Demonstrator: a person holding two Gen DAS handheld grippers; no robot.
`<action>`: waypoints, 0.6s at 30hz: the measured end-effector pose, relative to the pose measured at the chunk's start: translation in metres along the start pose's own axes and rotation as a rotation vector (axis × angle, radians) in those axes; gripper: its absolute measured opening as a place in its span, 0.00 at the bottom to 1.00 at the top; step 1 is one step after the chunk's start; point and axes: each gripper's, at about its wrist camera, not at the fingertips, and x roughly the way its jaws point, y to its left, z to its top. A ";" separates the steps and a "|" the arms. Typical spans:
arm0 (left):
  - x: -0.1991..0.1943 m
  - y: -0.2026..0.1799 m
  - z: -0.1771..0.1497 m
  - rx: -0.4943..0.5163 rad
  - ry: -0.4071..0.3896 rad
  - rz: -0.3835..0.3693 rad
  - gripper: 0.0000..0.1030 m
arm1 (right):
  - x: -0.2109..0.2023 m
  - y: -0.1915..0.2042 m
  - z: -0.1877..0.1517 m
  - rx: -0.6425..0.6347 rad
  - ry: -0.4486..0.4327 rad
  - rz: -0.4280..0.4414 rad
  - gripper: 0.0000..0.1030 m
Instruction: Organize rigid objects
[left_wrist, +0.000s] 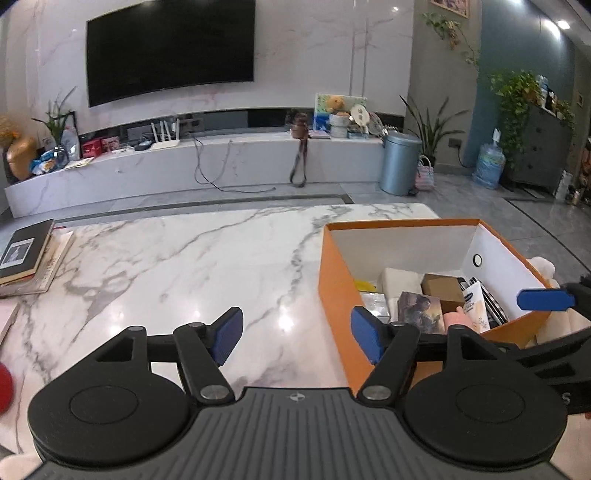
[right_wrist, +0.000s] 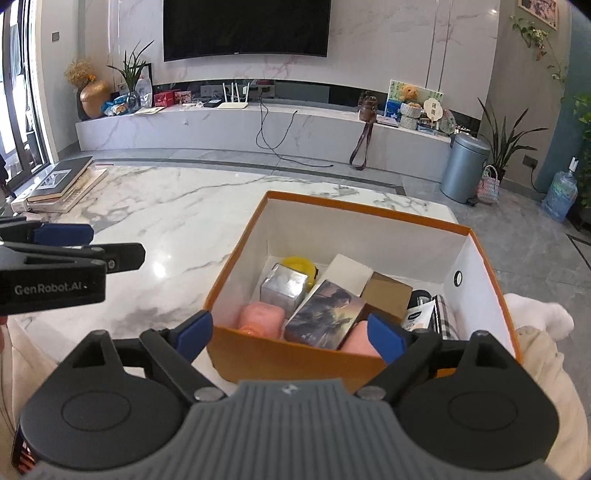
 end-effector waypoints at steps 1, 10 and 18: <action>-0.003 0.000 -0.003 0.001 -0.019 0.011 0.79 | -0.002 0.002 -0.003 0.004 -0.005 0.004 0.90; -0.022 0.005 -0.021 -0.016 -0.085 0.089 0.90 | -0.011 0.009 -0.023 0.015 -0.078 -0.032 0.98; -0.019 0.014 -0.034 -0.038 -0.058 0.110 1.00 | -0.008 0.003 -0.035 0.070 -0.111 -0.046 0.98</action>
